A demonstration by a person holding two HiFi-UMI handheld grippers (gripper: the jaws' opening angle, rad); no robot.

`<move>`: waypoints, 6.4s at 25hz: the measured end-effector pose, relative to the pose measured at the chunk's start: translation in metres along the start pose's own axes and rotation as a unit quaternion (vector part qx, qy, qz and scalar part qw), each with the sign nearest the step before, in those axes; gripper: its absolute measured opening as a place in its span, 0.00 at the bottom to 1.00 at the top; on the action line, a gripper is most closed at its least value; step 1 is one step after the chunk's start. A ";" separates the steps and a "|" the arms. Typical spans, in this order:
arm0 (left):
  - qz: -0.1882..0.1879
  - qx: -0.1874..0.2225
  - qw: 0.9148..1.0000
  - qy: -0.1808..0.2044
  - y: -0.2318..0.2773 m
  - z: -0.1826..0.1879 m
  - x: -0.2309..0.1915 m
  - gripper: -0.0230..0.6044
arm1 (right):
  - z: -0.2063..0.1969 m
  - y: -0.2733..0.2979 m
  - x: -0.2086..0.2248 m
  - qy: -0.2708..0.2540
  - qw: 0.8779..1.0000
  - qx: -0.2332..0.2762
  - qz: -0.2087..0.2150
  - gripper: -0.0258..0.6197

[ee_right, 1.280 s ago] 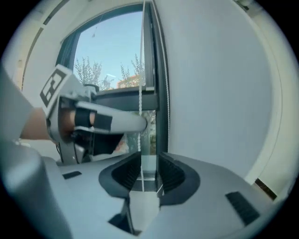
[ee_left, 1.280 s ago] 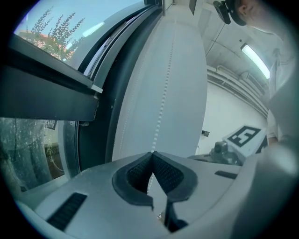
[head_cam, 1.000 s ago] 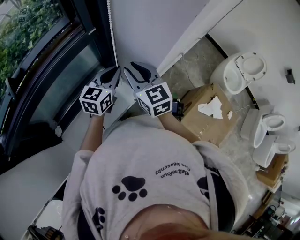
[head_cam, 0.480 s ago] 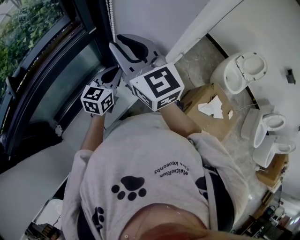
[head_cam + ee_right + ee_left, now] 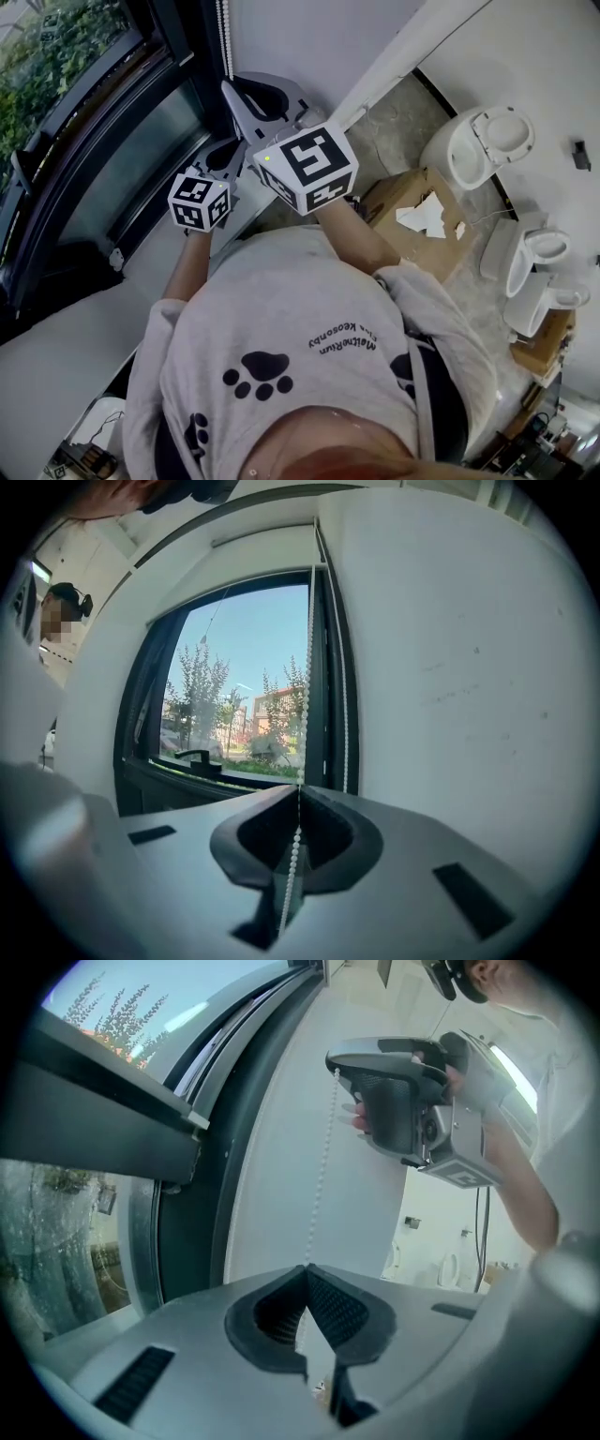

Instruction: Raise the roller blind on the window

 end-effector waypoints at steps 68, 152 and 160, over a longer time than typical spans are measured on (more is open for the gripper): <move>-0.033 0.162 0.980 0.109 -0.062 0.212 0.036 0.16 | -0.119 -0.003 -0.018 0.032 0.997 -0.058 -0.029 0.05; -0.013 0.063 0.998 0.009 -0.013 0.022 0.017 0.05 | 0.022 -0.021 -0.007 0.021 0.999 0.040 0.018 0.06; -0.015 0.029 0.999 -0.008 -0.008 -0.027 0.013 0.05 | -0.026 -0.019 -0.011 0.025 1.000 0.001 0.009 0.06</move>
Point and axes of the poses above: the fingertips, and each gripper's own axes: y forward along the fingers, x to its right, z out of its top, the point moved 6 cm from there along -y, backward along the fingers, and after that the axes turned 11 degrees about z, right-handed, at the moved point
